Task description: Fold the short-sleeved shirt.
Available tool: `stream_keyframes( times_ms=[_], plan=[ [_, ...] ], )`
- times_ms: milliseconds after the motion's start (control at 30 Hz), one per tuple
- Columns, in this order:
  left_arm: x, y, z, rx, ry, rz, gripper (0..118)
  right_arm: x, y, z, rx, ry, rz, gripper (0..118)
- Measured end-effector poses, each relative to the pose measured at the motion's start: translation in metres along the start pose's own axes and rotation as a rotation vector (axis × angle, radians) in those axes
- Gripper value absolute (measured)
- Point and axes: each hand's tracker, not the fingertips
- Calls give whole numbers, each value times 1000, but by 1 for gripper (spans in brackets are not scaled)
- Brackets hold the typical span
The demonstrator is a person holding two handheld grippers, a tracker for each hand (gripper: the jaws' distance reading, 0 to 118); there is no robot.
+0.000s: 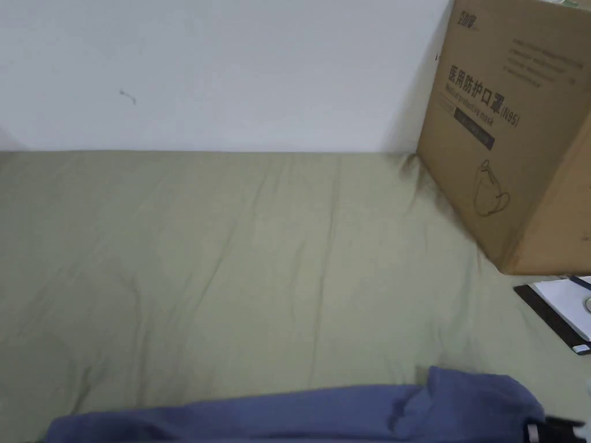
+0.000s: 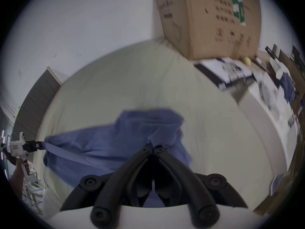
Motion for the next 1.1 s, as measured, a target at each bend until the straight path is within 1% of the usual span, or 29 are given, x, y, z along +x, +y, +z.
stream_keyframes(
  times_ms=[67,100,167,200,233,267,300,333,367,400,433,500,533,600,633,667,700,733,767,800,833,900,933,967,1100],
  plan=[
    [0,-22,0,-20,12,-20,2,11,-19,-4,-33,4,-53,0],
    [0,-28,-2,-28,22,-27,3,13,-24,-6,-42,5,-79,2],
    [0,-30,-10,-38,31,-21,8,15,-28,-14,-44,3,-140,5],
    [1,-30,-12,-41,51,-21,12,15,-27,-17,-42,-10,-145,8],
    [3,-28,-13,-30,95,-33,29,14,-26,-17,-30,-52,-141,19],
    [5,-27,-12,-18,116,-47,52,12,-24,-16,-5,-95,-131,36],
    [7,-25,-9,-5,145,-53,87,11,-23,-14,18,-126,-120,70],
    [7,-27,-4,11,168,-52,107,11,-20,-9,26,-148,-109,102],
    [10,-26,3,33,161,-54,115,10,-17,-3,42,-152,-102,118],
    [14,-23,16,76,137,-49,115,10,-15,12,120,-146,-95,114],
    [20,-20,29,111,119,-39,115,7,-12,25,163,-132,-85,112],
    [34,-18,58,209,90,-14,115,-5,-4,51,224,-127,-57,113],
    [44,-15,73,272,62,-1,115,-15,-1,66,281,-107,-49,113],
    [57,-16,97,410,15,25,115,-43,-3,99,422,-39,-26,111],
    [68,-17,109,489,-21,22,114,-58,-5,115,521,5,-3,107],
    [80,-19,120,569,-43,18,111,-74,-10,129,638,34,22,100],
    [91,-22,128,653,-46,-1,101,-89,-18,141,737,42,44,83],
    [103,-28,135,757,-40,-43,86,-105,-25,150,834,44,67,62],
    [115,-32,140,827,-9,-86,62,-120,-30,155,904,33,80,41],
    [125,-33,143,859,31,-118,15,-131,-34,158,950,25,89,11],
    [136,-35,145,885,78,-147,0,-143,-38,158,981,21,108,4],
    [147,-42,144,940,153,-187,0,-158,-42,158,1008,24,181,3],
    [151,-46,148,973,137,-191,0,-163,-43,159,1015,20,222,3],
    [154,-49,152,990,112,-194,0,-166,-43,158,1021,10,238,1],
    [160,-57,159,1029,173,-231,0,-168,-45,162,1029,27,228,1]
  ],
)
